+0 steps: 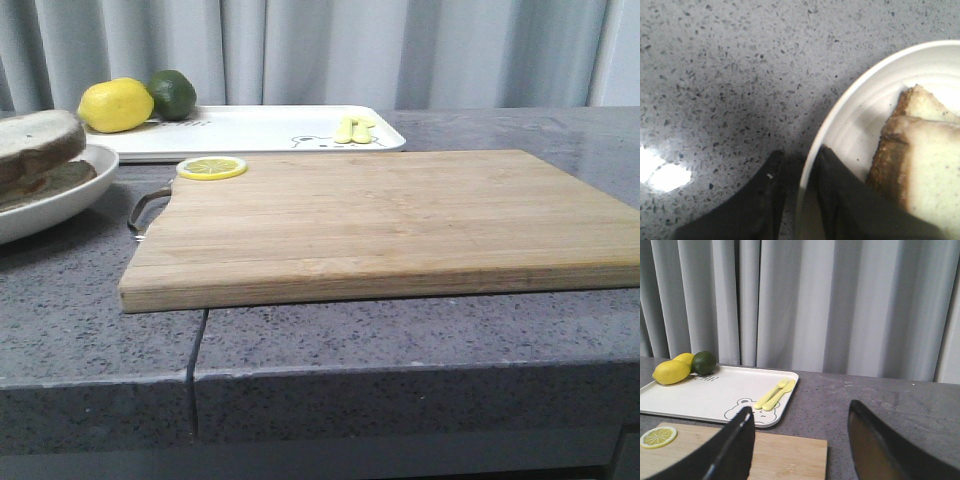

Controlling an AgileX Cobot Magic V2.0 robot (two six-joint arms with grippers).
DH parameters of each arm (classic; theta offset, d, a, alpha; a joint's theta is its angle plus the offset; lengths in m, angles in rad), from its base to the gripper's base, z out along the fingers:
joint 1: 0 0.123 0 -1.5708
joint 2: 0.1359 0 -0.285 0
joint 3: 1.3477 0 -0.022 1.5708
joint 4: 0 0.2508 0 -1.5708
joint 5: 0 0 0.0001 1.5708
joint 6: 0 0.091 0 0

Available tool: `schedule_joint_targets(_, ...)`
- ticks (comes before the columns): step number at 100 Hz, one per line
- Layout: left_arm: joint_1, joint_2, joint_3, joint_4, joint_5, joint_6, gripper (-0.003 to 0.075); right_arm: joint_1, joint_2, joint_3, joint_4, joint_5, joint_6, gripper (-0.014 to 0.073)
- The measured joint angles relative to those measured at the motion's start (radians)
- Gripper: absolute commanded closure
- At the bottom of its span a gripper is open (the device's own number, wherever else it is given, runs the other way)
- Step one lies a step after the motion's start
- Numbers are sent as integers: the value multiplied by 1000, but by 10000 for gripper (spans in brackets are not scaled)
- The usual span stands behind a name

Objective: Place bread and move sandwich to tray
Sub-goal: 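Grasp the rim of the white sandwich plate with the left gripper, then lift the plate and carry it over the white tray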

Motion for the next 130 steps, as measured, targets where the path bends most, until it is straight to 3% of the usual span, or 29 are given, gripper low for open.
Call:
schedule_joint_targets(19, 0, 0, 0, -8, 0, 0, 740, 0, 0, 0, 0, 0, -2, 168)
schedule_joint_targets(91, 0, -47, -1, -106, 39, 0, 739, 0, 0, 0, 0, 0, 0, 169)
schedule_joint_targets(130, 0, -96, -121, -185, 125, 43, 739, 0, 0, 0, 0, 0, -2, 169)
